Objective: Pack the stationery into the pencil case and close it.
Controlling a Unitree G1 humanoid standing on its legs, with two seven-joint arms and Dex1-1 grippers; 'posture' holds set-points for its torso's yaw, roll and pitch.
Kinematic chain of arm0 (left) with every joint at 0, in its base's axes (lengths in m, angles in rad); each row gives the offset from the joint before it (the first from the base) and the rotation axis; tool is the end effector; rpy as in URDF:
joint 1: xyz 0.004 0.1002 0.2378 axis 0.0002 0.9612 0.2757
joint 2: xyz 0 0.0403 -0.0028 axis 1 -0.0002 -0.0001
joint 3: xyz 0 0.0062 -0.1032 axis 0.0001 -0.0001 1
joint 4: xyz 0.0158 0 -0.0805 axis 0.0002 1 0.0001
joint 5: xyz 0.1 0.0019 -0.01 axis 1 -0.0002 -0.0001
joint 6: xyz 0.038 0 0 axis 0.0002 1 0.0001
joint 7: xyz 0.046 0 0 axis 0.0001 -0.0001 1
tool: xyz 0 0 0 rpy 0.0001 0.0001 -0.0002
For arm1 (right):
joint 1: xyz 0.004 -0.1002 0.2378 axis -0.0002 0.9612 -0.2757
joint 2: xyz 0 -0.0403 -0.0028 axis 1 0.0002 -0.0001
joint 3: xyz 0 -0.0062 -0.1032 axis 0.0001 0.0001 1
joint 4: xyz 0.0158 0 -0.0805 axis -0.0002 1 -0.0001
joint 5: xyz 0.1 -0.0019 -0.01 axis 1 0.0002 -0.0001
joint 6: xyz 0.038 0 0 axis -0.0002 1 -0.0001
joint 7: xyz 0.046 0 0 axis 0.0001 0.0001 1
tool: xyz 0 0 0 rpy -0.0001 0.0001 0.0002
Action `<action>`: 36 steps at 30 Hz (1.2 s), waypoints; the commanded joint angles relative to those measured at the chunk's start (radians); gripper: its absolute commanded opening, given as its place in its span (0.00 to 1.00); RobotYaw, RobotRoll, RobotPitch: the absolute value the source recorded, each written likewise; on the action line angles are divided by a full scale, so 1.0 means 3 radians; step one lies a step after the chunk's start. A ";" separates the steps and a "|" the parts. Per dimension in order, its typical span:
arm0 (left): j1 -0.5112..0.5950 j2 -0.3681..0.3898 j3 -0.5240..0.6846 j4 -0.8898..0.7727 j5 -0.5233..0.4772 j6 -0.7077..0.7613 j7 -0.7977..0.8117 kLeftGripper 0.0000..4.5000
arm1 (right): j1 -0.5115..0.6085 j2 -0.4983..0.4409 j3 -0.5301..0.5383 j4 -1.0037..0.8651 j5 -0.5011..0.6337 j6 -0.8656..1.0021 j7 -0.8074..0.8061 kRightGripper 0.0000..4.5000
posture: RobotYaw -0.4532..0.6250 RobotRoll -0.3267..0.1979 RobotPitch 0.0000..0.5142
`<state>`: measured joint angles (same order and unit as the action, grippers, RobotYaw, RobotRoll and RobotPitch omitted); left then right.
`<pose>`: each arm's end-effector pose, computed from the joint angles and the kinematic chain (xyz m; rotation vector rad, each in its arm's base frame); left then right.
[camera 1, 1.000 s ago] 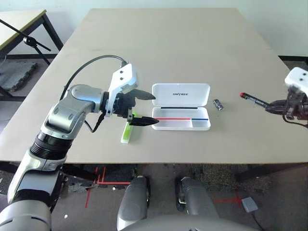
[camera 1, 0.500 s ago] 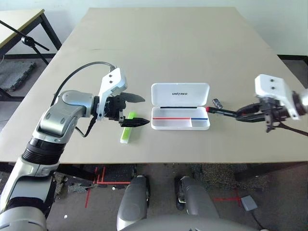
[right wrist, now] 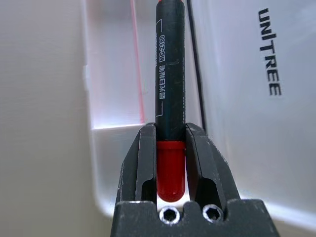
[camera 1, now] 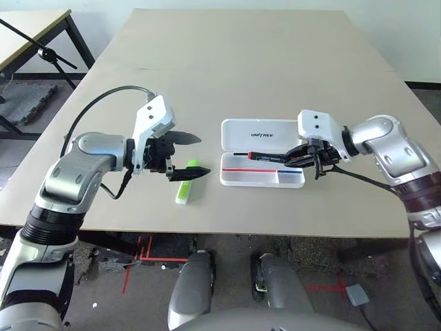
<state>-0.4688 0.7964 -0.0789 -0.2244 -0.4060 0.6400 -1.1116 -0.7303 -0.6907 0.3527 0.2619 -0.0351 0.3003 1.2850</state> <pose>0.2567 0.2266 0.1991 0.4007 0.2708 -1.1817 0.3134 -0.2081 0.1820 -0.7865 0.4645 1.2362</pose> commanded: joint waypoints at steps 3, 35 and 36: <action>0.0021 0.0030 0.0034 -0.0078 -0.0043 0.0052 0.0038 1.00 | -0.0071 0.0092 0.0050 0.0145 -0.0094 -0.0092 -0.0056 0.13 | 0.72 0.62 0.23; -0.0030 -0.0263 0.0181 -0.0295 -0.0009 0.1200 0.1212 1.00 | -0.0041 -0.0009 -0.0381 0.0092 0.0433 -0.0101 0.0372 0.99 | 0.73 0.62 0.22; -0.0062 -0.0337 0.0214 -0.0316 0.0010 0.1373 0.1382 1.00 | -0.0008 -0.0064 -0.0488 0.0050 0.0562 -0.0072 0.0438 0.99 | 0.73 0.62 0.22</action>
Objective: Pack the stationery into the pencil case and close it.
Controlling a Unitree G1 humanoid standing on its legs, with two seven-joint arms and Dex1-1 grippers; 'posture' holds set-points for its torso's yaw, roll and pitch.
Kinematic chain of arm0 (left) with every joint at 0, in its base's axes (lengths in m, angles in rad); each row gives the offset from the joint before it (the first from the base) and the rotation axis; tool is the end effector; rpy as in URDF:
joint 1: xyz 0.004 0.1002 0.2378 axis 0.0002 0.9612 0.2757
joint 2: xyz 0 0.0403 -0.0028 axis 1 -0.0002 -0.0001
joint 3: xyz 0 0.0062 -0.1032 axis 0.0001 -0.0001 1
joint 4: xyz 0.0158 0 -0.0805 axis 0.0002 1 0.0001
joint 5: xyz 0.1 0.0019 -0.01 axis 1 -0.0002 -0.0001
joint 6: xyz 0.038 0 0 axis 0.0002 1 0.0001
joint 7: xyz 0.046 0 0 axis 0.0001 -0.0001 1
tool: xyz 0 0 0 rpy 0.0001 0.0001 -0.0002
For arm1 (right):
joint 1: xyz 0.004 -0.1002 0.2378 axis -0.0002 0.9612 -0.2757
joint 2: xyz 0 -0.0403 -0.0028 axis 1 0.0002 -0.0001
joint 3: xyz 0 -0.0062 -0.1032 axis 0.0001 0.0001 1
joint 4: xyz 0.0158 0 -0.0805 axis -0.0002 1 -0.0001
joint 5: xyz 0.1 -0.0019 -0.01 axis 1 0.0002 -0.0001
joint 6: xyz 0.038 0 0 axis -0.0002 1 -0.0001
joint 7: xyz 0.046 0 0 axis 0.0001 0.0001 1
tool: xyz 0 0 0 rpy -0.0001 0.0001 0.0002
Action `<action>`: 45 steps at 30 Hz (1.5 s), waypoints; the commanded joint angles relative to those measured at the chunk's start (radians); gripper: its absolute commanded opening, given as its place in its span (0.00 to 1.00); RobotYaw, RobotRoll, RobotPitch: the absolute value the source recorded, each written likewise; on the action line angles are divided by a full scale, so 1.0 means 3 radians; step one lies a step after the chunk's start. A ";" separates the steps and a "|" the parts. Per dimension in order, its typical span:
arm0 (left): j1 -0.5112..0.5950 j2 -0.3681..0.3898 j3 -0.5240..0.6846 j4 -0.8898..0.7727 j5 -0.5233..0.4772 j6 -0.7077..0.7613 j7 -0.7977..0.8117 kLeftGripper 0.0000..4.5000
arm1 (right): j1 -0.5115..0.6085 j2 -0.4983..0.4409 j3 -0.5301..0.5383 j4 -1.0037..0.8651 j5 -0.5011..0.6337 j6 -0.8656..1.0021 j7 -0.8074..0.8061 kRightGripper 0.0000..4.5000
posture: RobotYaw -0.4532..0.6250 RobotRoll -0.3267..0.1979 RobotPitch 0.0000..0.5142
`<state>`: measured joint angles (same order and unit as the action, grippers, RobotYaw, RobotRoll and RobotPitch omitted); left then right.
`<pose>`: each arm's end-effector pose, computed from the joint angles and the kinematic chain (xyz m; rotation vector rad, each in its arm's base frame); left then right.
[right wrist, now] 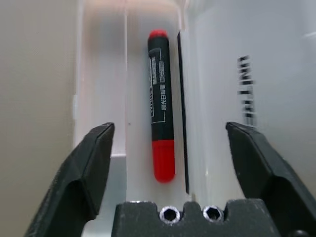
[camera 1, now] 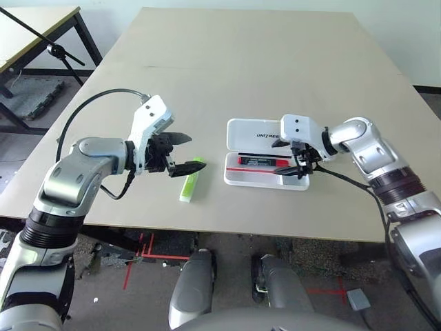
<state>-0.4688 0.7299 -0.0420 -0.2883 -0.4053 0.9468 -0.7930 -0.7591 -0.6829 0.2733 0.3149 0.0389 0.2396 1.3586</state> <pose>0.2517 0.2207 0.1913 0.2924 0.3955 -0.8392 0.3176 -0.2183 0.1948 -0.7071 0.3674 1.2930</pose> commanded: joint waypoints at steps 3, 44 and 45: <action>-0.0138 -0.0292 0.0146 -0.0159 0.0051 0.0712 0.0683 1.00 | 0.0170 -0.0220 -0.0437 -0.0207 0.0532 0.0148 0.0282 0.99 | 0.72 0.62 0.22; 0.0370 -0.0594 -0.0476 -0.0720 0.0056 0.2017 0.1615 0.39 | 0.0441 -0.0563 -0.0792 0.0052 0.0705 -0.0272 0.0204 1.00 | 0.70 0.62 0.22; 0.0371 -0.0551 -0.0488 -0.0720 0.0051 0.1990 0.1591 0.30 | 0.0448 -0.0563 -0.0792 0.0049 0.0706 -0.0276 0.0202 1.00 | 0.70 0.62 0.21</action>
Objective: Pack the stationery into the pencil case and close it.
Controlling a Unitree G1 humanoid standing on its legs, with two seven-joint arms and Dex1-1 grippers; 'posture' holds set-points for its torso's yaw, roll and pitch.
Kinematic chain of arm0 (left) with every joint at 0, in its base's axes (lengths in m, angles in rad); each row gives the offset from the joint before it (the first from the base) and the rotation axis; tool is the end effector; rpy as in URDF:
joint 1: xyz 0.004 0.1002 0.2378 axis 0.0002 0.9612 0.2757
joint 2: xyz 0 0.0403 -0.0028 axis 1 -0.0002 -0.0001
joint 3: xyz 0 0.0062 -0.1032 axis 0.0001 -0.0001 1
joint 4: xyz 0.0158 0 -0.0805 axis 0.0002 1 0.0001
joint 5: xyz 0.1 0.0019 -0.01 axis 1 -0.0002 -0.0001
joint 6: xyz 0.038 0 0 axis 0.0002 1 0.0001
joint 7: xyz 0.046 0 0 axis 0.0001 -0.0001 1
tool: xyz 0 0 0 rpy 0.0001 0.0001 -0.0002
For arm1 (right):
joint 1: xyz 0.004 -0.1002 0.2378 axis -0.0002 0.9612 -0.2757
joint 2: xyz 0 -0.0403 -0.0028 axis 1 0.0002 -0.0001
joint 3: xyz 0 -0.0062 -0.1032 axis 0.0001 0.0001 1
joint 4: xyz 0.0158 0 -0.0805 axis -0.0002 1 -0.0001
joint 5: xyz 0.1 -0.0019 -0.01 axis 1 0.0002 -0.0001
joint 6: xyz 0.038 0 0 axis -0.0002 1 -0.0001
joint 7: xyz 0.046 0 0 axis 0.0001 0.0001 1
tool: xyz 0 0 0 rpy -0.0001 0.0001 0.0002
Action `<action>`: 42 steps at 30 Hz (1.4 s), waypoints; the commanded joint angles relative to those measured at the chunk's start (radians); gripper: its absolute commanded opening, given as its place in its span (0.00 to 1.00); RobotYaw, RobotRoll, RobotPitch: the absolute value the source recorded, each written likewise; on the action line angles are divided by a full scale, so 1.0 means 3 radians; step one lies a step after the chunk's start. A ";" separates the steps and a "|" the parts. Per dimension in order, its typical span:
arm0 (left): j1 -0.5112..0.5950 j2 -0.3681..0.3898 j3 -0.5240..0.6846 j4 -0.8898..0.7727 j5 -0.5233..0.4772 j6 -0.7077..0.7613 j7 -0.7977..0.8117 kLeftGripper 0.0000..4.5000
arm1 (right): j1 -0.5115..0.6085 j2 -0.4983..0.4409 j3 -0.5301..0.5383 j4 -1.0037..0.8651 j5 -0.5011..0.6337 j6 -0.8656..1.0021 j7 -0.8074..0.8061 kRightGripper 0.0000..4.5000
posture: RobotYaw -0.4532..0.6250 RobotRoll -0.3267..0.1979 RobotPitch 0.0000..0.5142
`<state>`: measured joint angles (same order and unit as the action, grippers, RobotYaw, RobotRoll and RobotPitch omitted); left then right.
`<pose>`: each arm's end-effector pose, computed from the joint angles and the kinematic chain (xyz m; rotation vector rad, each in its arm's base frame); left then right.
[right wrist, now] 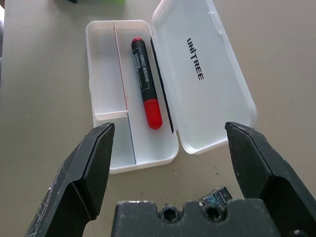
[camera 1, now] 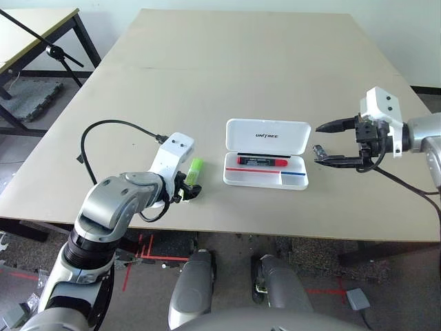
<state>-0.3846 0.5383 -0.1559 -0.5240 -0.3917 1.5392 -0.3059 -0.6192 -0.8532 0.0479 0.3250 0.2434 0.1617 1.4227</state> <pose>0.2171 0.1726 0.1500 0.3114 0.8022 -0.5106 0.2886 -0.2923 0.2072 -0.5596 0.2531 1.1939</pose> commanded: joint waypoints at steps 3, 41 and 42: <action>0.0061 0.0249 -0.0135 0.0090 -0.0008 -0.0115 -0.0129 0.24 | -0.0005 -0.0002 -0.0043 0.0023 0.0024 -0.0032 -0.0012 1.00 | 0.70 0.62 0.21; -0.1296 0.0191 -0.1417 0.1861 0.1127 -0.3821 -0.2737 0.24 | 0.0892 -0.0377 -0.0480 -0.0254 0.0068 0.0001 -0.0343 1.00 | 0.62 0.62 0.22; -0.1310 0.0152 -0.1416 0.1923 0.1140 -0.3819 -0.2761 0.24 | 0.0922 -0.0384 -0.0494 -0.0285 0.0079 0.0016 -0.0355 1.00 | 0.62 0.62 0.22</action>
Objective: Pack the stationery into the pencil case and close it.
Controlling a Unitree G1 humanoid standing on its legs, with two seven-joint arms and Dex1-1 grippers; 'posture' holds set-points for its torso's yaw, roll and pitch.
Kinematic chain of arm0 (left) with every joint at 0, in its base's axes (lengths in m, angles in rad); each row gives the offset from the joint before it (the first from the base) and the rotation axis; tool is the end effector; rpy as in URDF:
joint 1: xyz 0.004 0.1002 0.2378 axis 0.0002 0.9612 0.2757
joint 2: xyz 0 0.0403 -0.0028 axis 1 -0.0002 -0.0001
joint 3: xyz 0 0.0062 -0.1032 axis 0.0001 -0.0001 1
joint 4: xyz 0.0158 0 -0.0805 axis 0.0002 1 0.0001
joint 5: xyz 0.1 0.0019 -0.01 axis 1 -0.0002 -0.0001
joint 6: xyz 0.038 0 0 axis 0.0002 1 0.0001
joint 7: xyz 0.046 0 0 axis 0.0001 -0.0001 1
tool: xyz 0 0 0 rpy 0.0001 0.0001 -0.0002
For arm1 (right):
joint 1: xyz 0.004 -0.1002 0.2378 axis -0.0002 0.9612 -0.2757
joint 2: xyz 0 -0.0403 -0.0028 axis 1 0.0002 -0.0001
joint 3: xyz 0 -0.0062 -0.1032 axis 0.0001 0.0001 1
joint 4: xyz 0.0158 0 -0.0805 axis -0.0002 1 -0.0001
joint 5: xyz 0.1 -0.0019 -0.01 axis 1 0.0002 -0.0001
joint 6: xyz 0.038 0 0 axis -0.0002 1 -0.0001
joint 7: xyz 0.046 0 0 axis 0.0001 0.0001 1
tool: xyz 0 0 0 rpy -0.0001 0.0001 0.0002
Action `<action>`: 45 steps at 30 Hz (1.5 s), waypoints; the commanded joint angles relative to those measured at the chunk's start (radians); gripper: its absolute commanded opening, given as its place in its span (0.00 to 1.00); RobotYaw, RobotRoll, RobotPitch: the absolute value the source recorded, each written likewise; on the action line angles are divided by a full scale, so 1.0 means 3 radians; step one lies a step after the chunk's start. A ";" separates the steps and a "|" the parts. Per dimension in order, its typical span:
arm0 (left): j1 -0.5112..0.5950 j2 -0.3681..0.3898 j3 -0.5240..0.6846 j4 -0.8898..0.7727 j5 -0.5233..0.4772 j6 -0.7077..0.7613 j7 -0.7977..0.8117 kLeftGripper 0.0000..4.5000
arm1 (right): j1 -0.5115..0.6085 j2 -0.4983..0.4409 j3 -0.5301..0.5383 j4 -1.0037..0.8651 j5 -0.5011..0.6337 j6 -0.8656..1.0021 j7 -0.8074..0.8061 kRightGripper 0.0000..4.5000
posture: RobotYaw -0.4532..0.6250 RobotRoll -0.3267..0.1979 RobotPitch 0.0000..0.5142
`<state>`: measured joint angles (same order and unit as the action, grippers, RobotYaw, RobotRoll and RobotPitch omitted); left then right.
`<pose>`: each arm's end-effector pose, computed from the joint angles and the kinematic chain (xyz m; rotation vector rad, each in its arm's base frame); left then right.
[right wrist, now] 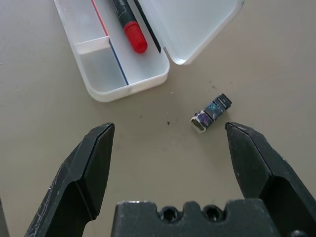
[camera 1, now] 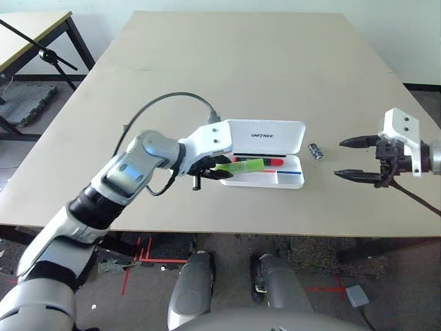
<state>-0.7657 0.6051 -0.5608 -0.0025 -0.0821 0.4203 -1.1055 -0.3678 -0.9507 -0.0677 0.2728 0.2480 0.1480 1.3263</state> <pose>0.2941 0.1301 0.1817 0.8242 0.2802 -1.3993 0.2499 -0.3321 0.1834 -0.5407 0.3701 1.0001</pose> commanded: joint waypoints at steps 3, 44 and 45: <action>-0.0101 -0.0133 -0.0100 0.0376 0.0210 -0.0201 -0.0209 0.24 | 0.0162 -0.0060 -0.0139 -0.0197 0.0090 0.0104 -0.0062 1.00 | 0.58 0.62 0.23; 0.0281 0.0177 0.0975 -0.0264 -0.0046 0.0574 -0.0246 0.99 | -0.0522 0.0804 0.0100 -0.0042 -0.0067 0.2082 -0.1937 1.00 | 0.64 0.62 0.21; 0.0328 0.0223 0.1014 -0.0325 -0.0079 0.0602 -0.0251 0.99 | -0.0589 0.0859 0.0129 0.0051 -0.0100 0.2093 -0.1987 1.00 | 0.65 0.62 0.22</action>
<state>-0.6852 0.6535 -0.2789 -0.0653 -0.0809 0.5813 -1.1835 -0.5262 -0.7005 -0.0460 0.2494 0.2356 0.7564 0.7563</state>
